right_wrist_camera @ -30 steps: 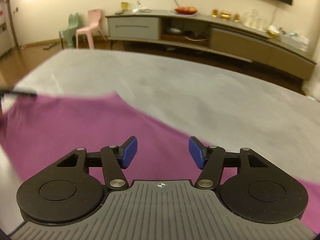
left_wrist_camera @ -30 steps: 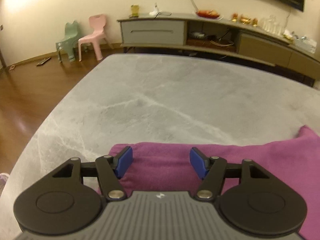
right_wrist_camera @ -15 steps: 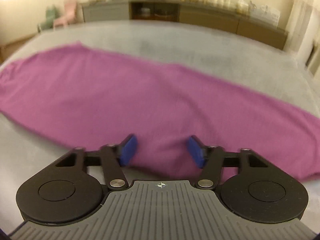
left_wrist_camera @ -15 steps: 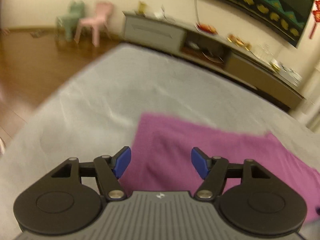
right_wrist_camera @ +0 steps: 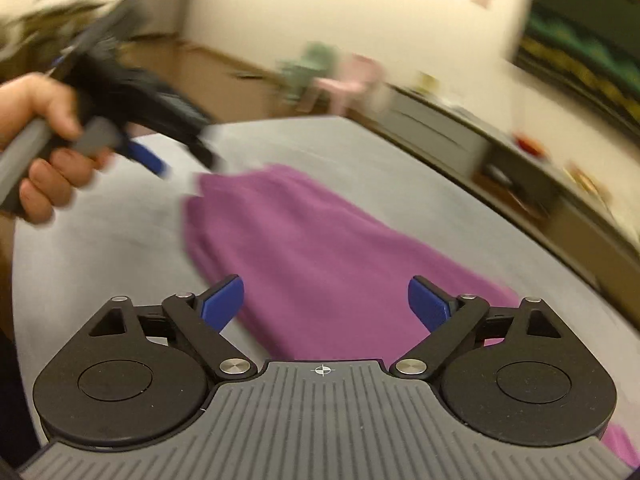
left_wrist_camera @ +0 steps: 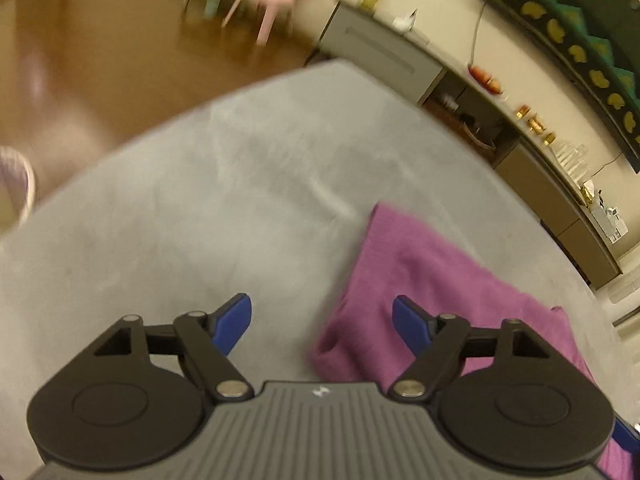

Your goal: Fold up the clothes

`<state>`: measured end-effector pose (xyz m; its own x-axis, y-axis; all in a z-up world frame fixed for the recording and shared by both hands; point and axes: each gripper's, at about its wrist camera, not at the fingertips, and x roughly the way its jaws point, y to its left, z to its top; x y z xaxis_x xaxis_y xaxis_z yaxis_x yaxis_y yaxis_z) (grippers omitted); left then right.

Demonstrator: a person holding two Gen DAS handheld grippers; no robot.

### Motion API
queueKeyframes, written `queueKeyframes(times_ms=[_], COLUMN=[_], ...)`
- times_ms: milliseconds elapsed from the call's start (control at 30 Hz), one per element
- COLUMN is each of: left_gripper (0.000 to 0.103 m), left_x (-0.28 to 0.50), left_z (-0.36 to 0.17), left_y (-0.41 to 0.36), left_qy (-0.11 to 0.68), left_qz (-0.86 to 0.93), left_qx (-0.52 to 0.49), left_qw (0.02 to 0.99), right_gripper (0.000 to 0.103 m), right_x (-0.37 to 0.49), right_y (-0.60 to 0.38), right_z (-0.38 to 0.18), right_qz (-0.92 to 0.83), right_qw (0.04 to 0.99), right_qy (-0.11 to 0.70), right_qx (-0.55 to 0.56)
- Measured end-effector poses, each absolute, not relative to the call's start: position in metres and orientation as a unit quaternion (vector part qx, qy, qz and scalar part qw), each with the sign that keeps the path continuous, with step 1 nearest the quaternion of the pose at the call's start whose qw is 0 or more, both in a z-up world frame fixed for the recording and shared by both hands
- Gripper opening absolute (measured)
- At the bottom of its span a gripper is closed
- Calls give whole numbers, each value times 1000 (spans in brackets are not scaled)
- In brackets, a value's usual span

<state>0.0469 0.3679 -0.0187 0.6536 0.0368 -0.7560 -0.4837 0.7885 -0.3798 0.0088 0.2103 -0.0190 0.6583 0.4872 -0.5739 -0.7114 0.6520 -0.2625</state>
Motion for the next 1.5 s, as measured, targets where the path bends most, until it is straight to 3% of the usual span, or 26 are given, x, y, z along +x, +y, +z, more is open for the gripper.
queueKeyframes(times_ms=[67,133,200,233,267,300,433,500,633,700,767,833,933,1033,1100,1267,1300,1500], left_gripper=[87,103,100,62,38,26,13,11,10,10,10,10,14,23,39,44,53,49], left_x=[52,58,63,66,69,71,71,70,61,60,60,60,65,72,71,51,44,42], left_z=[-24,-29,-33,-35,-35,-35,-26,-17,7,13,17,9,-10,-19,-17,-9,-9,-36], left_y=[363,358,353,348,339,332,324,315,267,222,174,118,39,-3,2,48,66,125], left_qy=[393,398,403,406,411,413,394,377,325,297,267,227,191,188,200,225,233,269], left_qz=[136,120,105,102,106,110,114,118,125,129,132,126,84,37,22,-6,-13,-15], left_qx=[-281,-273,-266,-252,-224,-203,-209,-204,-116,-37,44,149,275,307,299,277,280,310], left_qw=[865,867,869,872,877,881,888,896,930,945,954,954,939,932,933,934,931,912], right_gripper=[86,79,67,56,42,37,36,41,39,46,67,76,82,85,84,84,84,85], right_x=[18,29,41,49,57,64,104,129,151,157,160,158,159,151,149,129,128,111], right_y=[242,258,249,239,229,219,194,188,161,133,105,70,32,-11,-30,-23,-15,32], right_z=[-33,-45,-53,-53,-52,-47,-53,-64,-62,-53,-43,-38,-38,-54,-69,-64,-61,-47], right_qz=[356,357,356,357,356,347,285,264,283,282,288,319,319,274,246,264,273,321], right_qw=[869,866,867,866,865,869,883,878,863,857,843,823,814,826,820,848,851,868], right_qy=[236,250,288,305,322,330,351,378,415,429,431,420,405,401,432,415,412,378], right_qx=[-251,-245,-196,-171,-146,-127,-123,-128,-41,52,140,212,267,286,284,198,178,38])
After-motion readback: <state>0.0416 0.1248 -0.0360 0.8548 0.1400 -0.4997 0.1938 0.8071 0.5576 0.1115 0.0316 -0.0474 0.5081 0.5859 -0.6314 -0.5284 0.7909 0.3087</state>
